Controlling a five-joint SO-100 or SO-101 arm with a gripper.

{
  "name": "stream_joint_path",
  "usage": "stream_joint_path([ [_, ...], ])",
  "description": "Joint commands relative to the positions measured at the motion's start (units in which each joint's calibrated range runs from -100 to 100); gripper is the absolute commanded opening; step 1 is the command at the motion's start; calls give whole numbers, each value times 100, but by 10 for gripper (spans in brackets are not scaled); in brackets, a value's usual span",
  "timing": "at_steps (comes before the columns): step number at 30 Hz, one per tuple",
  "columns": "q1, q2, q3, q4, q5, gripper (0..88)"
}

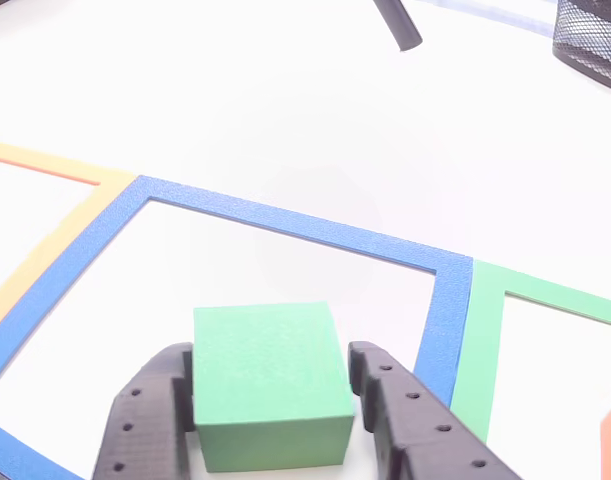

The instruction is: Tower of hanoi

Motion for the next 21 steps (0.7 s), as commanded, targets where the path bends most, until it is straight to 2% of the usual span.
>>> stream_joint_path([
  [1, -76, -139, 8, 13, 72, 108],
  [12, -114, -592, 244, 231, 72, 88],
  [21, 106, -2852, 526, 2280, 72, 76],
])
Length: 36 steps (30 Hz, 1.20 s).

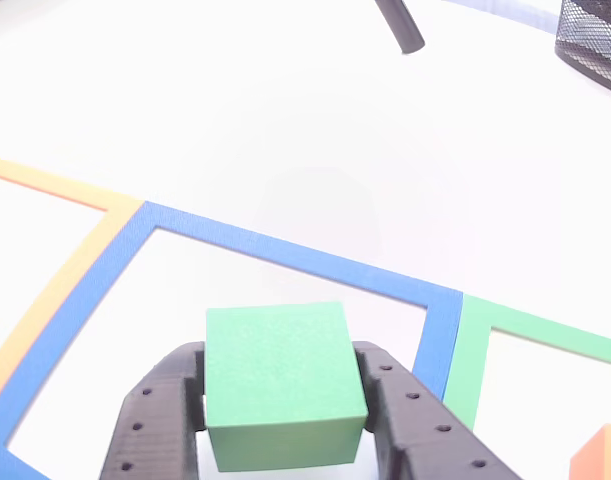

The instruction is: Tower of hanoi

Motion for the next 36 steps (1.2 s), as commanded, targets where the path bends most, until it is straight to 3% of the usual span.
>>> stream_joint_path([
  [1, 191, -1480, 3, 1193, 72, 81],
  [16, 1390, -5517, -1042, 7403, 72, 72],
  [20, 1735, -6187, -2379, 9914, 72, 78],
  [26, 2166, -6268, -4906, 12545, 72, 70],
  [31, 2492, -6018, -6306, 13582, 72, 70],
  [36, 2924, -6098, -6024, 13638, 72, 70],
])
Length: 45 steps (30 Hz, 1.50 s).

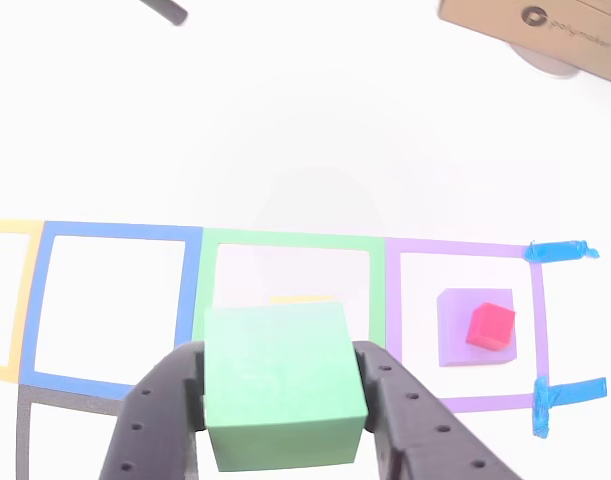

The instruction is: Tower of hanoi

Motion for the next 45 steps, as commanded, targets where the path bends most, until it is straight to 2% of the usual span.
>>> stream_joint_path([
  [1, 466, -135, 215, -91, 0, 70],
  [4, 725, -385, 1169, -714, 0, 68],
  [13, 917, -765, 4151, -3629, 0, 67],
  [24, 792, 196, 6197, -7370, 0, 66],
  [31, 639, 826, 6924, -9078, 0, 63],
  [45, 764, 2844, 7115, -11483, 0, 61],
])
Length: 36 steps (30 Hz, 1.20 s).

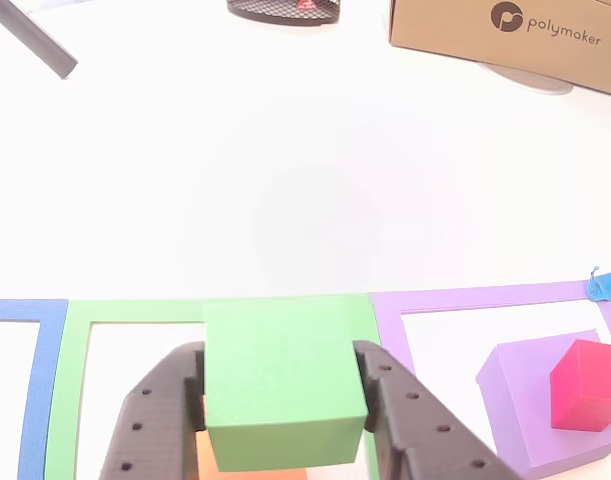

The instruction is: Tower of hanoi

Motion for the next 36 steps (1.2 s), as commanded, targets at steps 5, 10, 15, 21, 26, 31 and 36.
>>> stream_joint_path([
  [5, -25, 616, 196, -1103, 36, 61],
  [10, -82, 980, 205, -1475, 36, 61],
  [15, -111, 1303, 142, -1751, 36, 61],
  [21, -159, 1642, 42, -2002, 36, 61],
  [26, -226, 1811, -95, -2058, 36, 62],
  [31, -265, 1949, -249, -2066, 36, 62],
  [36, -226, 2086, -322, -2074, 36, 65],
])
